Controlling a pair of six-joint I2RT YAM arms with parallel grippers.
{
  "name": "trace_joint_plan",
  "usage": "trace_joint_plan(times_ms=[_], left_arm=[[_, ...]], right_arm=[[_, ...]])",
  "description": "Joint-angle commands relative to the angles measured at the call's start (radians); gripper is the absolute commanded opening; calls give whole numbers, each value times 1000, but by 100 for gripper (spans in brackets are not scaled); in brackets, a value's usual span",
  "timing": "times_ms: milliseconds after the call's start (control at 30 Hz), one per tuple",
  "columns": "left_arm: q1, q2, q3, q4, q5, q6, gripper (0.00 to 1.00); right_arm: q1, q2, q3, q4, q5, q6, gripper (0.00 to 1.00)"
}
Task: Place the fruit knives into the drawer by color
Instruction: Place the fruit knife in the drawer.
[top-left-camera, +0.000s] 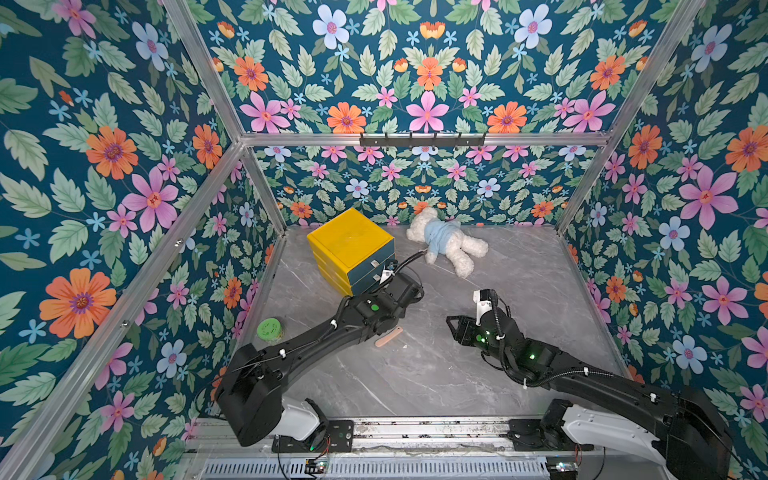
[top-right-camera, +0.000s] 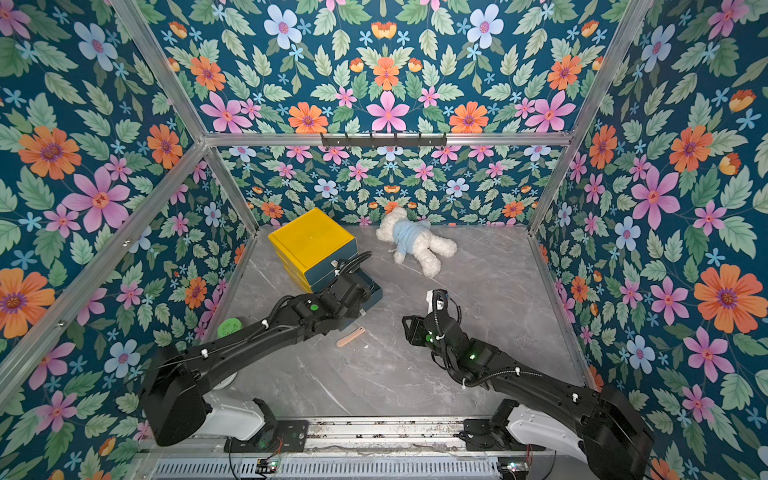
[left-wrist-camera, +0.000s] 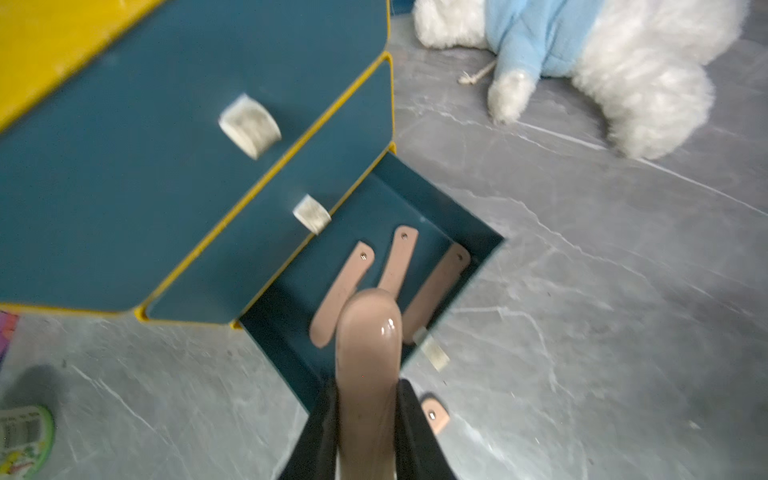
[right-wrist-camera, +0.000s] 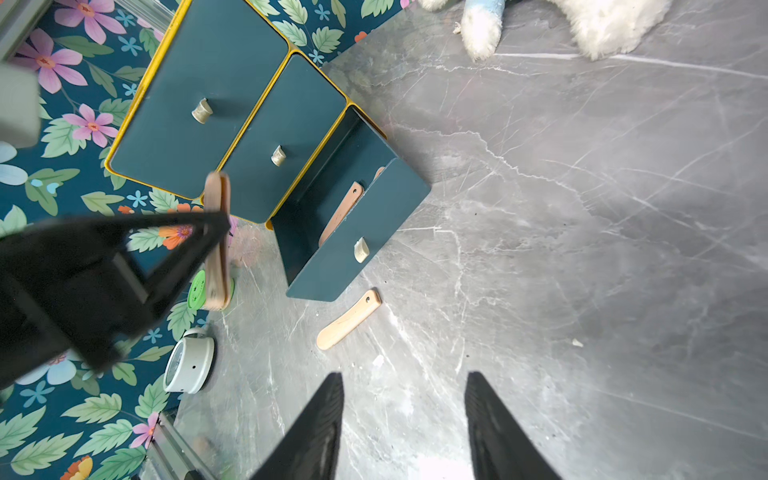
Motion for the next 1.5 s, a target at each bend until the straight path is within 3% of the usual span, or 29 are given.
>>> trace_joint_plan(times_ms=[0,367,700,967,1200,1467], left_arm=[[17,67,50,61,-94,95,14],[107,298,128,123,-57,120,15],[112,303,105,153,33,112,54],[109,99,29,201,188,64,72],[70,-176,-152,266,305,-15,89],[44,-489,-431,279,319,-143,97]], right_arm=[[0,-9,-4,13,15,20,50],[0,-15,-36,47,-7,28,50],[0,9,-39,76,-33,28,52],[0,54,-21,104,-58,24,53],[7,185,22,187,-142,-3,50],[36,496,117,434,-246,17,27]])
